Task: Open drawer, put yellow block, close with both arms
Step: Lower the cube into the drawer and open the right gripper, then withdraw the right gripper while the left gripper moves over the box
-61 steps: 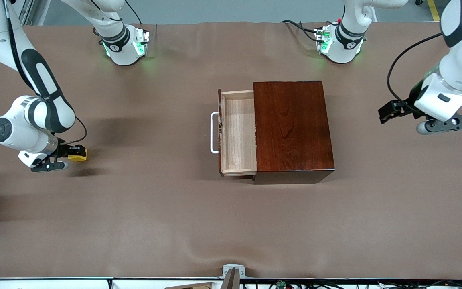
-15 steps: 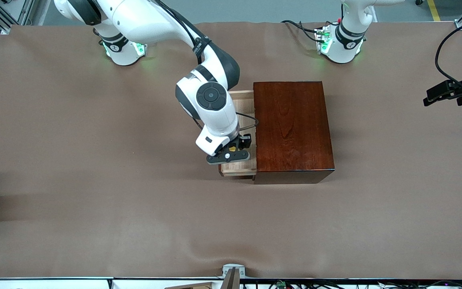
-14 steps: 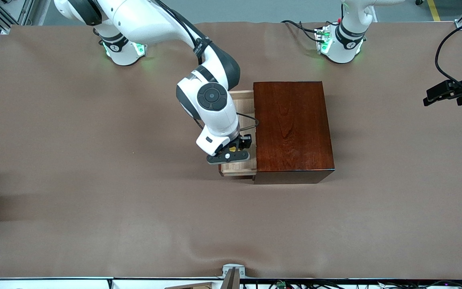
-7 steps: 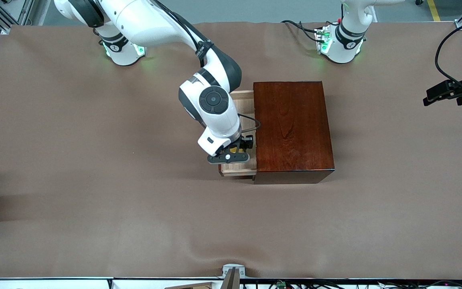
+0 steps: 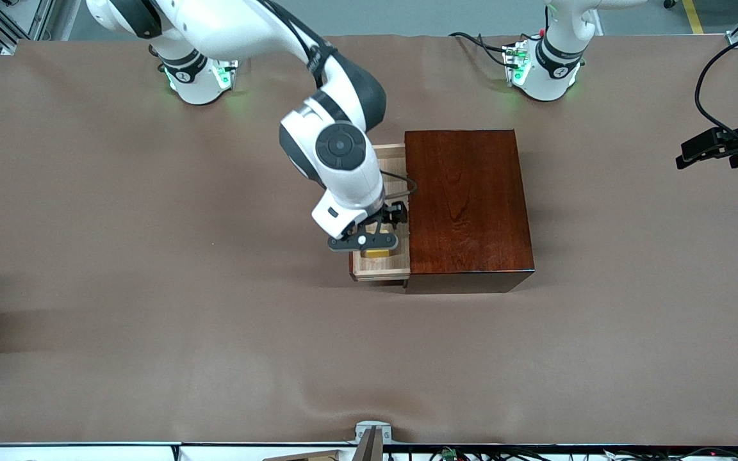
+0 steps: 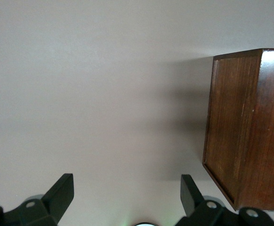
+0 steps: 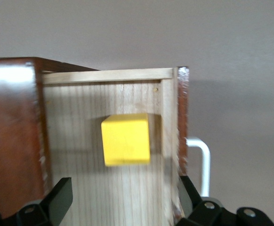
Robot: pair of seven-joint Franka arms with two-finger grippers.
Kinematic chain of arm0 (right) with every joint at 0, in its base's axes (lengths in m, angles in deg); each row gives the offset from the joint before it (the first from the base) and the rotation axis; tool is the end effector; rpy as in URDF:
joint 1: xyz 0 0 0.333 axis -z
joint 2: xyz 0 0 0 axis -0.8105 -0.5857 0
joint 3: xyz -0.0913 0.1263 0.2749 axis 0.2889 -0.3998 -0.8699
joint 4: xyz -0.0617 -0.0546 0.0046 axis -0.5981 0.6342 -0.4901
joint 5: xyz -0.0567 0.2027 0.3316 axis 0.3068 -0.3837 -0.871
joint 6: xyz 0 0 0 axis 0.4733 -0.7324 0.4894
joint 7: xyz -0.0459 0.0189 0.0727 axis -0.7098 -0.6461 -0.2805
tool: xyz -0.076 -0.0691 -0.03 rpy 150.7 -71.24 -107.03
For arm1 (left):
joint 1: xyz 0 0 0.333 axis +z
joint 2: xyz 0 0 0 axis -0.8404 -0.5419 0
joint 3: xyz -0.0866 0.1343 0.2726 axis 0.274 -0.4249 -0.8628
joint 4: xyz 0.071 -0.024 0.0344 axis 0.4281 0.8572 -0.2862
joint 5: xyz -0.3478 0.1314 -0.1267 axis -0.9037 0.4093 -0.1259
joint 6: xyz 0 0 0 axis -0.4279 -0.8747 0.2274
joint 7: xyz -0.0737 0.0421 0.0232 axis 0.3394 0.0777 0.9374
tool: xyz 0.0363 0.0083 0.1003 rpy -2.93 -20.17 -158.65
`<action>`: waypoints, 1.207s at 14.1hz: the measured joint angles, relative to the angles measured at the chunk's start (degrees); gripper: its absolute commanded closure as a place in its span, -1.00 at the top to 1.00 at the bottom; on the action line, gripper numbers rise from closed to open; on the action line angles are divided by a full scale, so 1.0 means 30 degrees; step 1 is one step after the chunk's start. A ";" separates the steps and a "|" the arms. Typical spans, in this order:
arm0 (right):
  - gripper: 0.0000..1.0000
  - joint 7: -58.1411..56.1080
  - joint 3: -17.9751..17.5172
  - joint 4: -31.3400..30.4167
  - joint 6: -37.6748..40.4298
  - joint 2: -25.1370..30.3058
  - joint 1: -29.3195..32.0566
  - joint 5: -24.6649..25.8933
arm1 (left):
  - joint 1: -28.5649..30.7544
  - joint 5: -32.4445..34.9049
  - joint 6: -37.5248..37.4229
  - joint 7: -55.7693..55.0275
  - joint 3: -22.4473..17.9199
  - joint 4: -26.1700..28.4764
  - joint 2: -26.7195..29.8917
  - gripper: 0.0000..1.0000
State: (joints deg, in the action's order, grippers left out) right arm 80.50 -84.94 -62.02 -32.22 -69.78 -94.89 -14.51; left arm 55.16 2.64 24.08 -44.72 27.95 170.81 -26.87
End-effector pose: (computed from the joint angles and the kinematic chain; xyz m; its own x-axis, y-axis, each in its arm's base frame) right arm 0.5566 0.5067 0.4085 0.9994 0.0024 -0.0355 -0.0015 -0.9938 -0.1112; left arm 0.5308 0.0418 0.5846 0.9969 0.0082 -0.0788 0.0104 -0.9996 0.0276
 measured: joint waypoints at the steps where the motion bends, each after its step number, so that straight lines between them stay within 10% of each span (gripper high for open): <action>1: 1.00 0.0020 0.0060 0.0078 0.0813 0.0663 0.0023 0.0000 | 0.0000 0.0000 0.0000 0.0000 0.0000 0.0000 0.0000 1.00; 8: 1.00 -0.2016 0.0660 -0.0244 0.6255 0.5623 0.3157 0.0210 | -0.0255 0.0000 0.0000 -0.1473 0.0465 0.0004 -0.0030 1.00; 17: 1.00 -1.1324 0.0890 -0.6974 0.6130 1.1725 1.1339 0.1643 | -0.0547 -0.0001 0.0042 -0.7455 0.4290 -0.0038 -0.0615 1.00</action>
State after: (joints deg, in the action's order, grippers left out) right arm 46.53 -82.27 -82.94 -13.83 -34.60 -60.88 -9.58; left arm 53.52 2.63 24.21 -67.09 40.82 170.69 -28.72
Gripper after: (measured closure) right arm 0.000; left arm 0.000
